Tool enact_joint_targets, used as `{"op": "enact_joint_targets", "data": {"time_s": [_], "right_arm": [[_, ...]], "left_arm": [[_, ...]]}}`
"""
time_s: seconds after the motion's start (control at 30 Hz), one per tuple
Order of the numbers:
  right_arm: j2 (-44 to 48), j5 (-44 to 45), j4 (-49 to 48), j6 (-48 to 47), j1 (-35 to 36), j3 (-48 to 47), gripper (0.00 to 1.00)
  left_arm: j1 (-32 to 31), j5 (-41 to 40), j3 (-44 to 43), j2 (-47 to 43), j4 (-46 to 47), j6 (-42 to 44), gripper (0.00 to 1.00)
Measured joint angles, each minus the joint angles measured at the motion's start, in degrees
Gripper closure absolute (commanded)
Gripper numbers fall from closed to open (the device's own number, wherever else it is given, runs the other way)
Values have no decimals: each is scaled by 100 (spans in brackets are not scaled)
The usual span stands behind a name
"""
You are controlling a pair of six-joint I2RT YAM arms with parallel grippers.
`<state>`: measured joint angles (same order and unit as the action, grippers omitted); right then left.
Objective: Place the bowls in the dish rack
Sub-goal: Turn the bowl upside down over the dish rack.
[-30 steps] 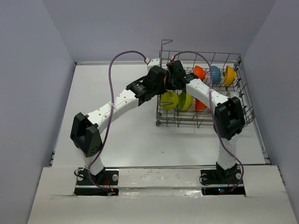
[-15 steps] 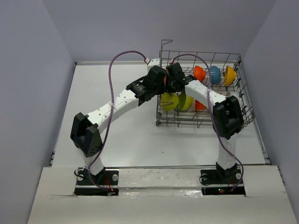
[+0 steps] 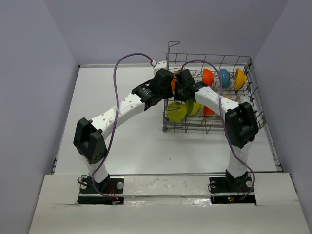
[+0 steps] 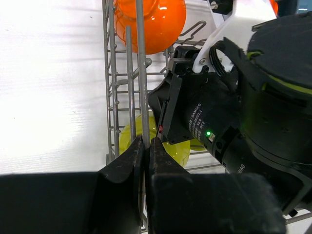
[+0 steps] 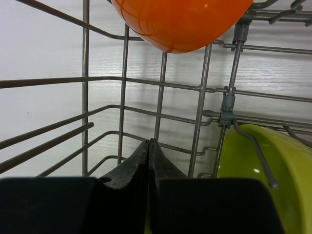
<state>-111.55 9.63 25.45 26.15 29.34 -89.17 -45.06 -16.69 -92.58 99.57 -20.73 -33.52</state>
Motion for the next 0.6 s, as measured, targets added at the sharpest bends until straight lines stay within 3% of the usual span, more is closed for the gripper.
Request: {"op": "enact_joint_targets", "data": {"time_s": [0.6], "right_arm": [[249,-129,-17,-4,0,306,94]], "left_arm": [[-9,-15,0,0,0,0,100]]}}
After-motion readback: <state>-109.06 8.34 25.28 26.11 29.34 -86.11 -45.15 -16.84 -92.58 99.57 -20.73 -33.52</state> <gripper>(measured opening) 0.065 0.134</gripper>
